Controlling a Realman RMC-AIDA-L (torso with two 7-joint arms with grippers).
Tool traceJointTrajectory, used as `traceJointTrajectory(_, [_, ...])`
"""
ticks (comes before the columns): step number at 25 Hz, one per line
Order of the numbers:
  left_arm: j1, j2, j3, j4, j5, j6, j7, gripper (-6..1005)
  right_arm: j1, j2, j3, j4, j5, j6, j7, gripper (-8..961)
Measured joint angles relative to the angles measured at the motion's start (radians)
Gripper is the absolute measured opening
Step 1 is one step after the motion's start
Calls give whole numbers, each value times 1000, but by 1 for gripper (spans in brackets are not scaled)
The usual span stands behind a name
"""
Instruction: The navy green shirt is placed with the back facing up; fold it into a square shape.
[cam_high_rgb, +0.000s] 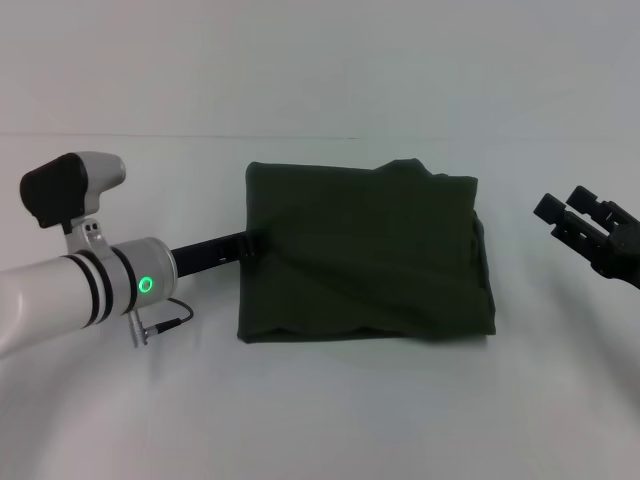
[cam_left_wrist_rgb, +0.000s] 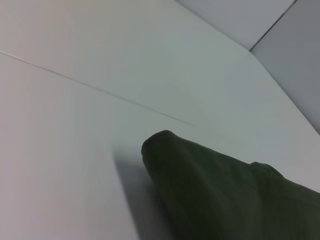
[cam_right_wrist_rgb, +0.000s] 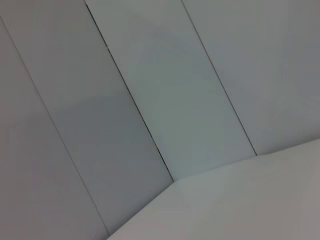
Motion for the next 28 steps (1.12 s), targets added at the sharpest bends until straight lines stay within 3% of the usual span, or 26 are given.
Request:
traceJointTrajectory(5, [33, -16, -12, 42, -13, 4, -4, 89, 6, 0, -9, 4, 0, 2, -1, 776])
traceJointTrajectory(15, [68, -16, -24, 59, -18, 37, -10, 109, 17, -2, -19, 11, 0, 6, -2, 775])
traceJointTrajectory(20, [109, -13, -63, 104, -21, 163, 7, 311, 19, -2, -21, 13, 0, 2, -2, 774])
traceJointTrajectory(23, [133, -15, -66, 135, -22, 227, 33, 539, 21, -3, -22, 13, 0, 1, -2, 775])
traceJointTrajectory(28, [141, -22, -65, 117, -24, 264, 129, 694, 22, -3, -25, 13, 0, 1, -2, 775])
